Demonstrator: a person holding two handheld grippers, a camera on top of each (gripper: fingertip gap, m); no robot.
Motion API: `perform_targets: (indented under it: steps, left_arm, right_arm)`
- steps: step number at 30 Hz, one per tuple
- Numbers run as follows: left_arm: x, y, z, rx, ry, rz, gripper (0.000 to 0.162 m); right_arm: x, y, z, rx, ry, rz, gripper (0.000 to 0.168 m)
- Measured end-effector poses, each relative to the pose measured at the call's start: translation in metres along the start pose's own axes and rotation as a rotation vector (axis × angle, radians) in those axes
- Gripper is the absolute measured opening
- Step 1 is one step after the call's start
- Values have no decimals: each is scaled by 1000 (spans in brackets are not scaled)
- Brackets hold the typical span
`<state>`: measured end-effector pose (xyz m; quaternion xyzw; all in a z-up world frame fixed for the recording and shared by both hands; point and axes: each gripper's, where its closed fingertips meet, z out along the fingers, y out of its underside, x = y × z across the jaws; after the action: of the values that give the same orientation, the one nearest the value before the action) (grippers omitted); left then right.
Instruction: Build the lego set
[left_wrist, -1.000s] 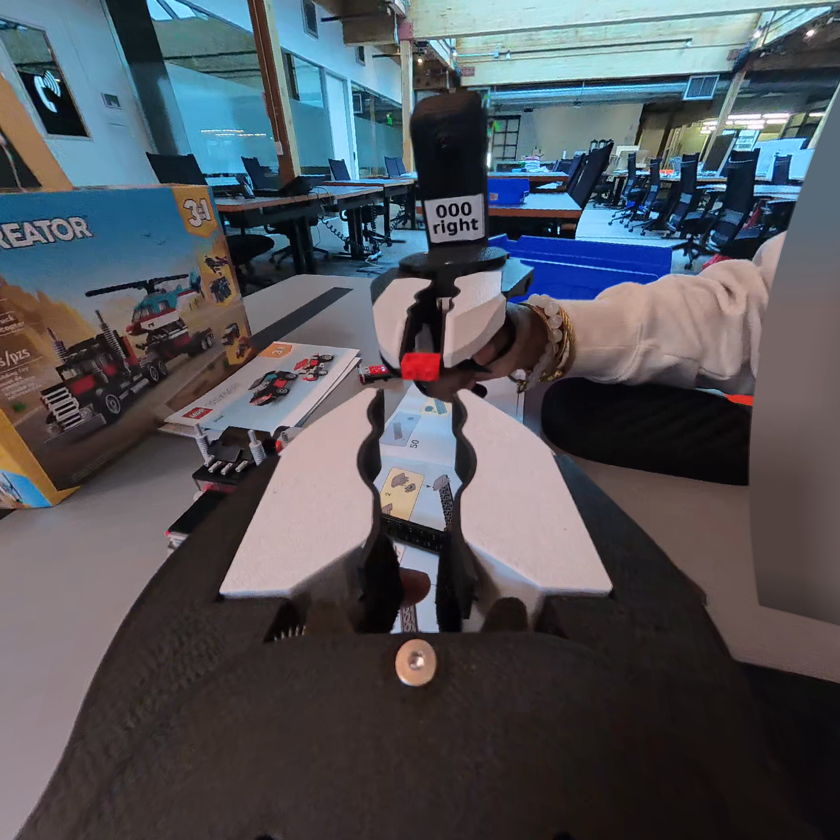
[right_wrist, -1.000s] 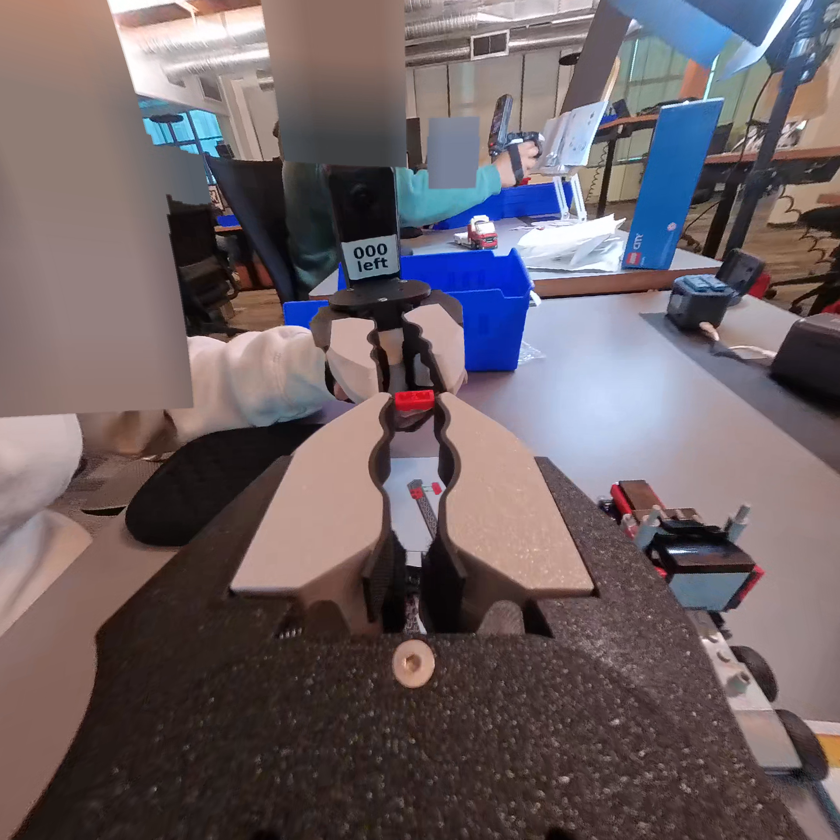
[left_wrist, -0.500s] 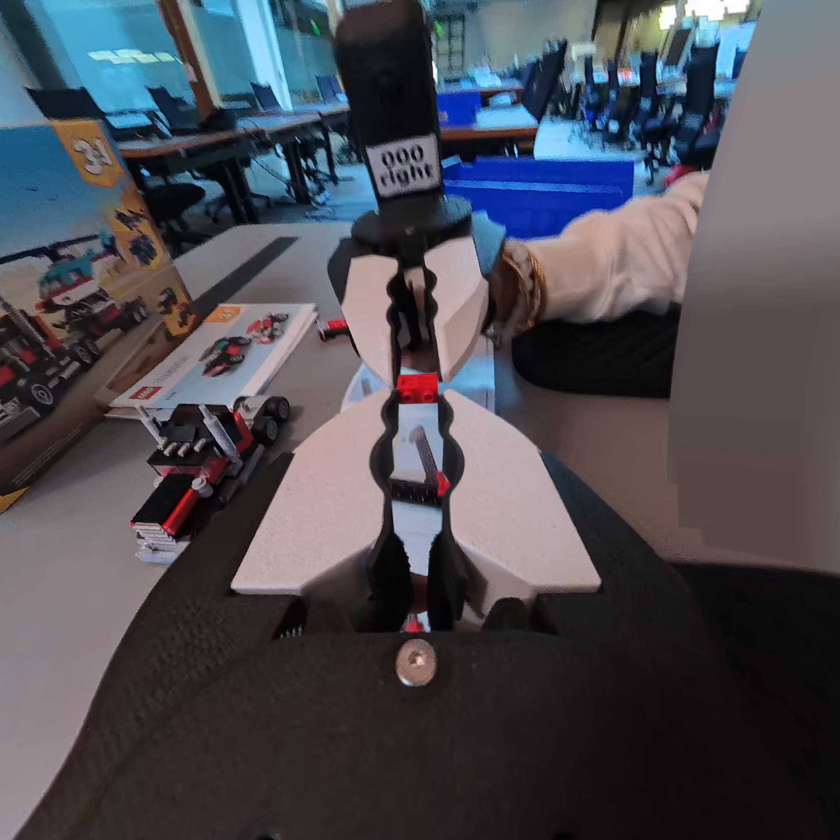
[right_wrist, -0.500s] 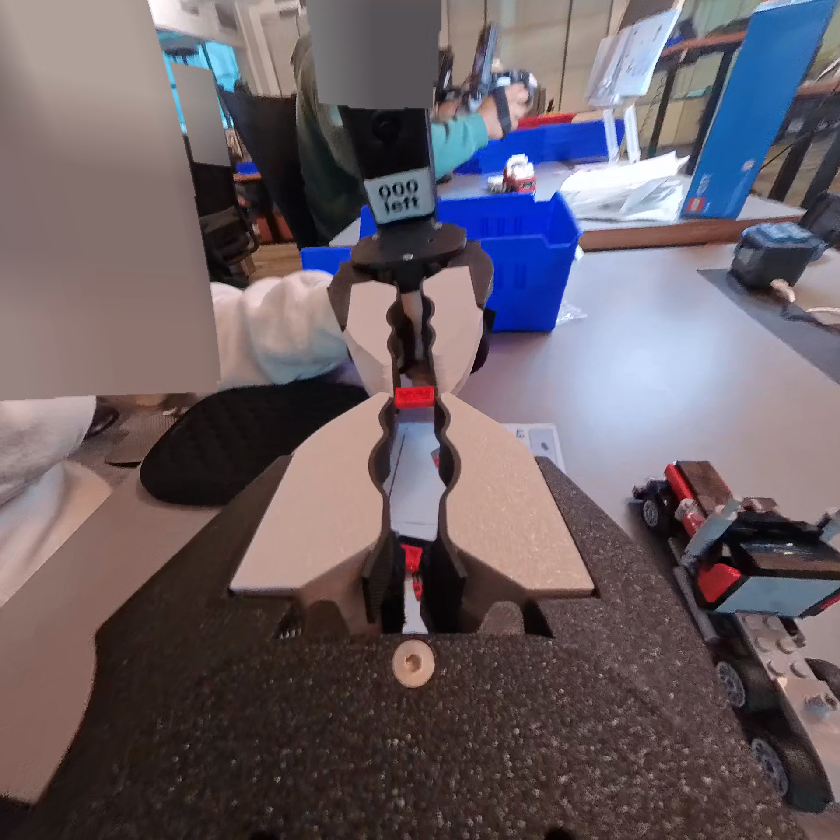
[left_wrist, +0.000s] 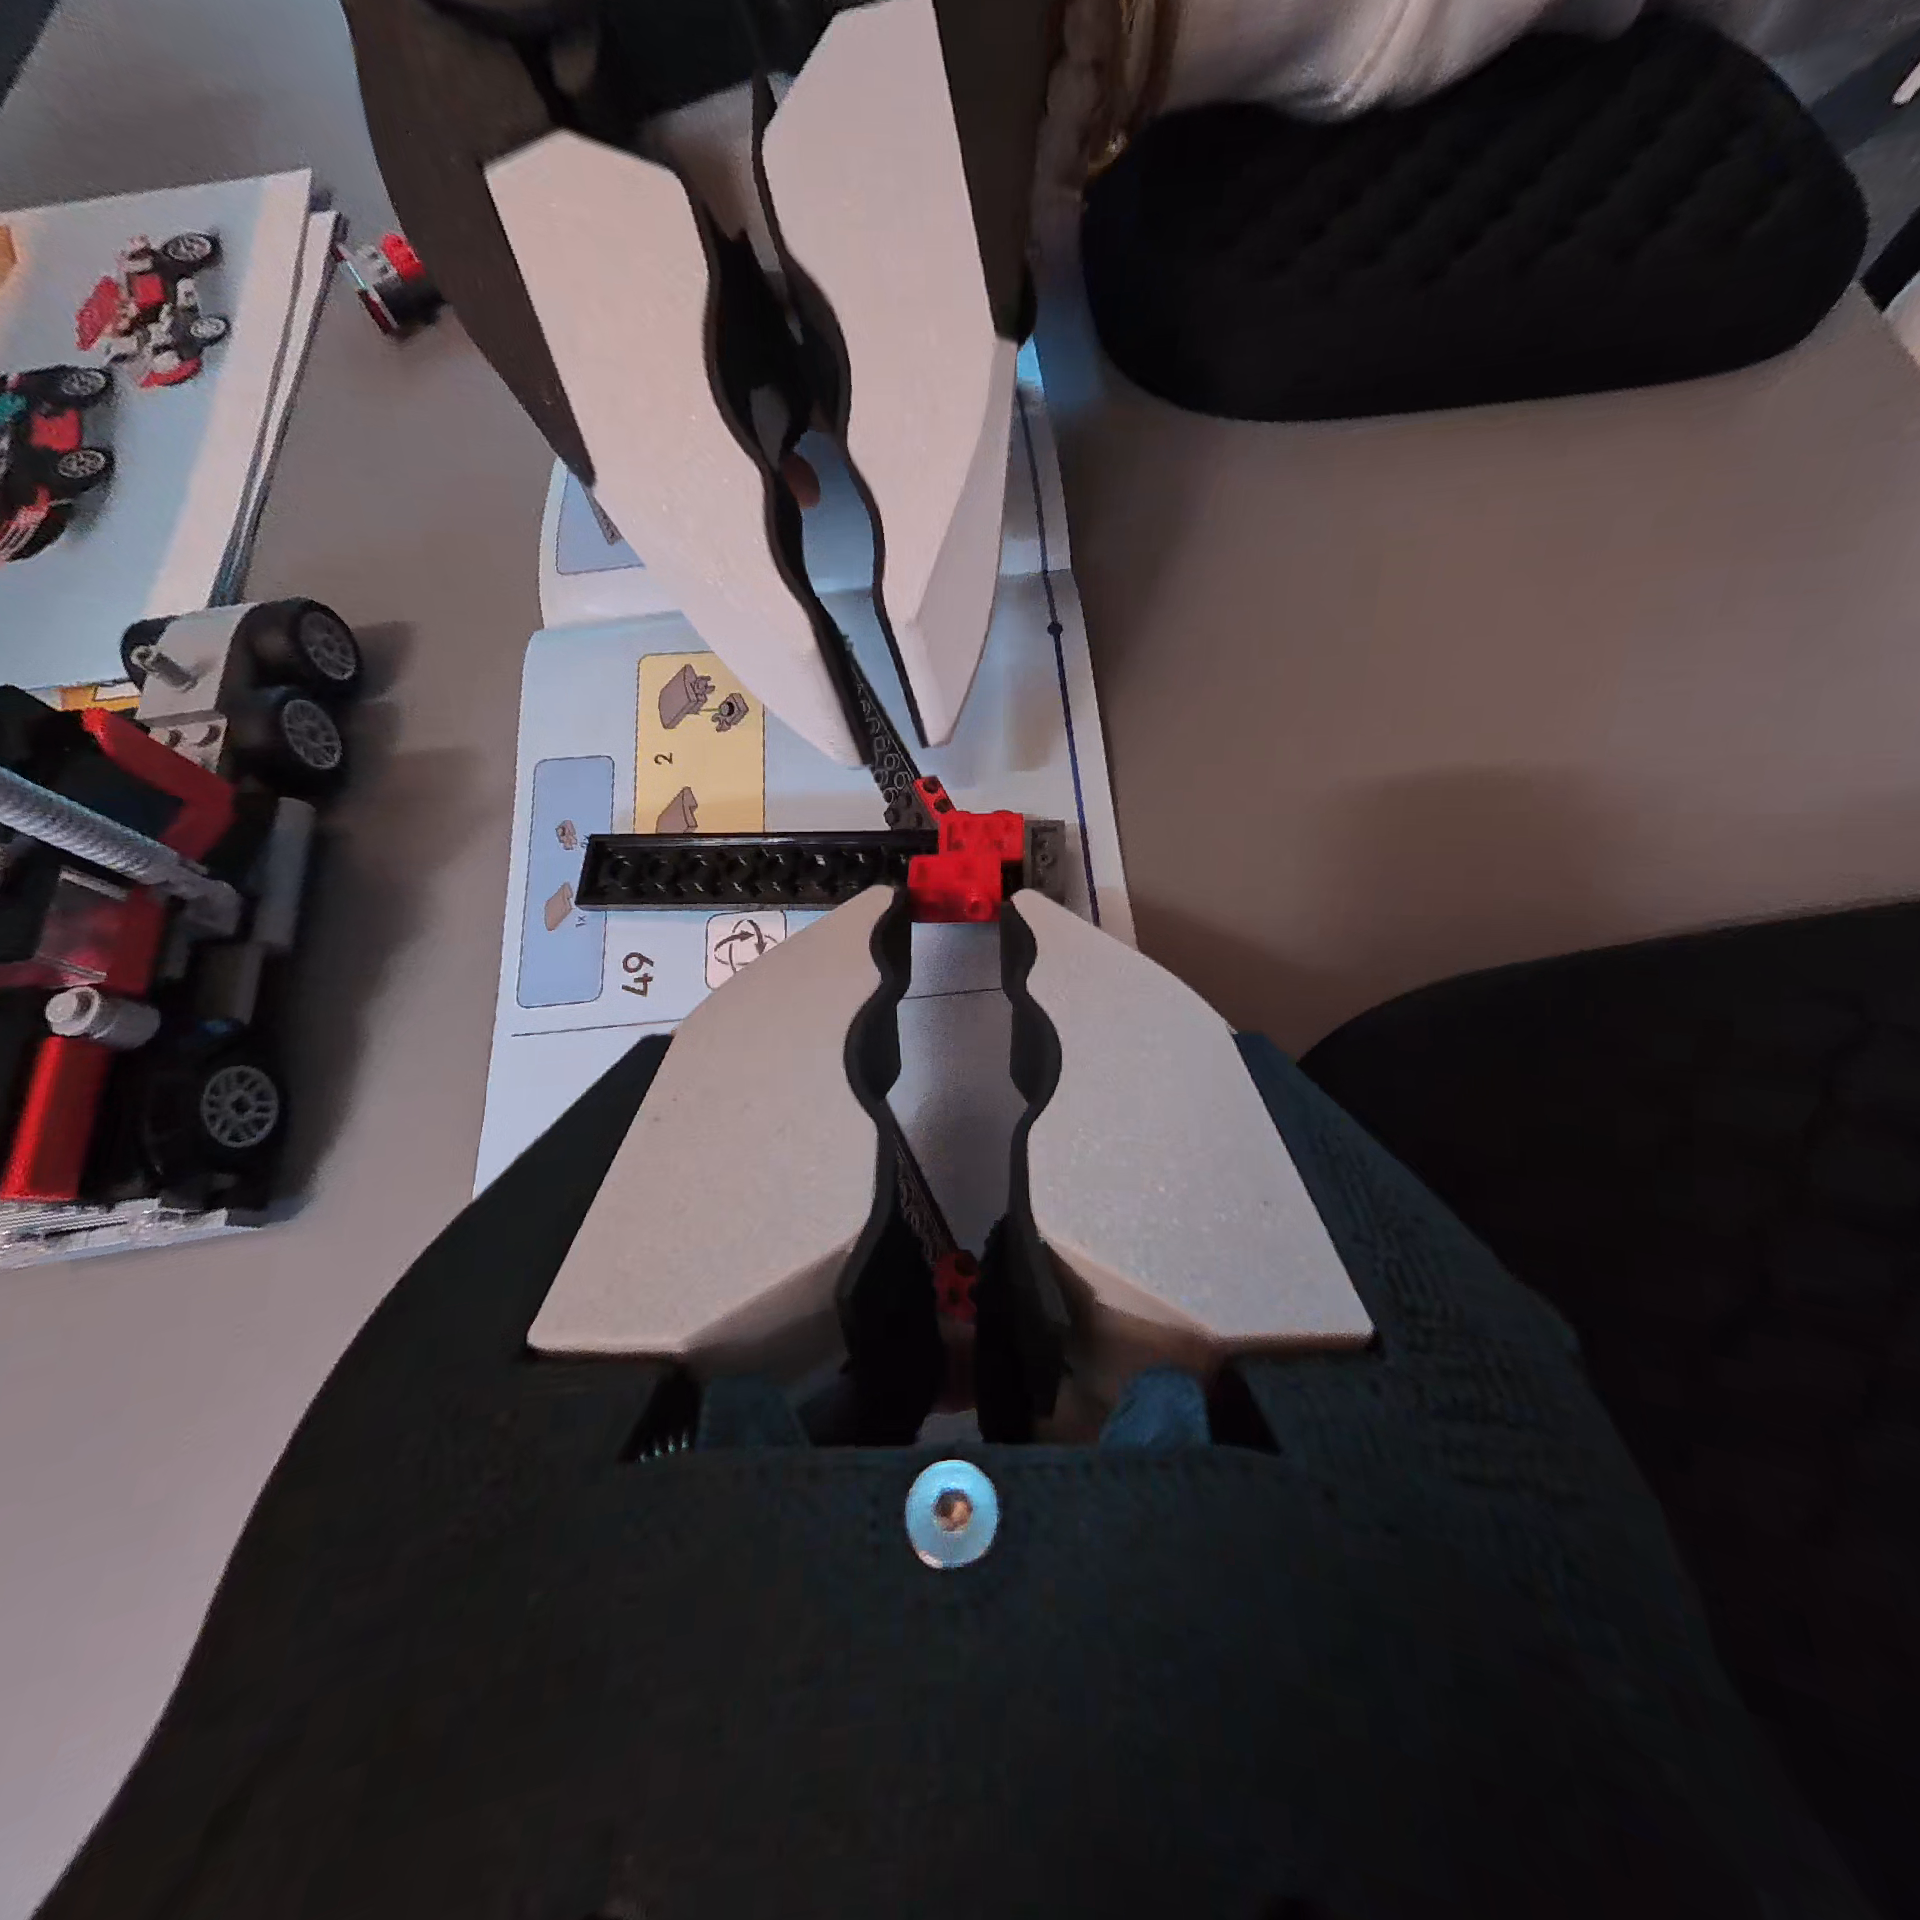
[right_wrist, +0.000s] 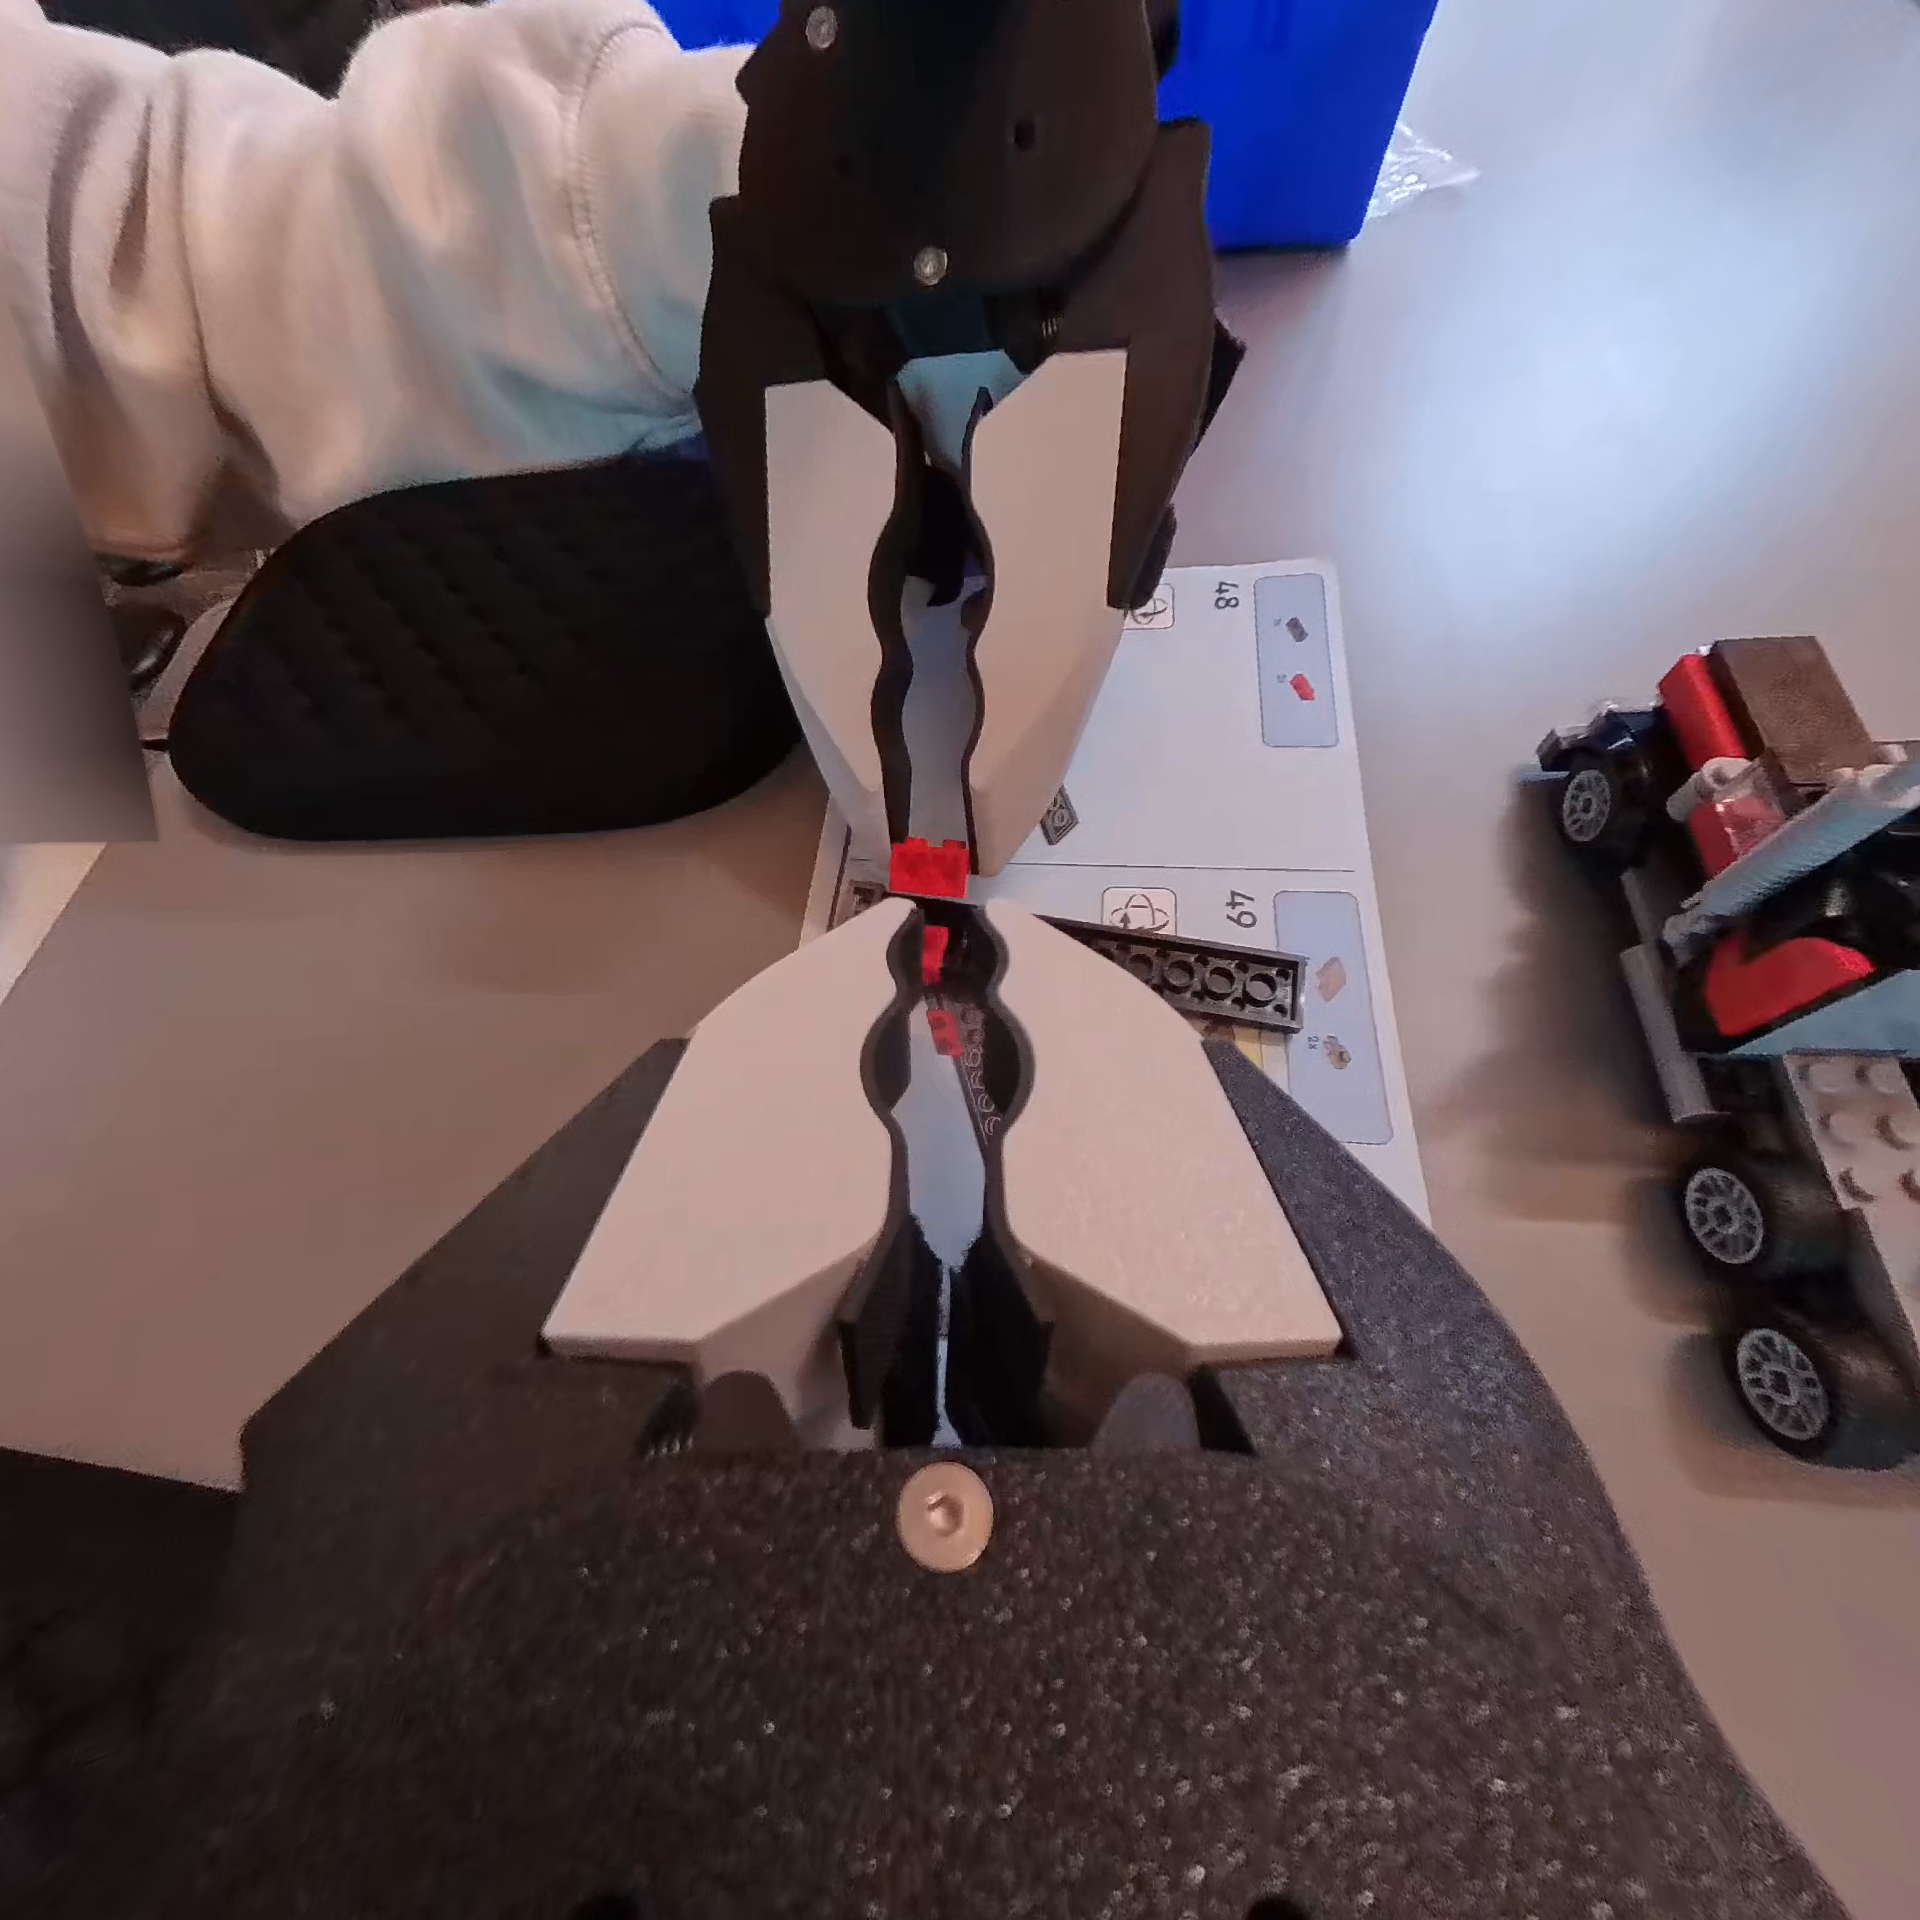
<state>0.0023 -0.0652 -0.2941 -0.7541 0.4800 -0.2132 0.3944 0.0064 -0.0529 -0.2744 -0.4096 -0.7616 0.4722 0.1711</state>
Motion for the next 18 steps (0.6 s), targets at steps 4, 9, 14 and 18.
perform_targets:
  steps: [4, 9, 14, 18]
  left_arm:
    - [0, 0, 0, 0, 8, -5, 17]
    - [3, 7, 6, -60, 24, 1, 17]
    - [2, 7, 6, -60, 27, -3, 17]
    - [2, 7, 6, -60, 32, -10, 17]
  right_arm:
    - [-4, 8, 7, -46, -30, -1, 7]
    - [-6, 6, 12, -47, -36, -20, 5]
    - [-6, 9, 17, -76, -35, -32, 4]
    - [-6, 2, 20, -49, -21, -64, 3]
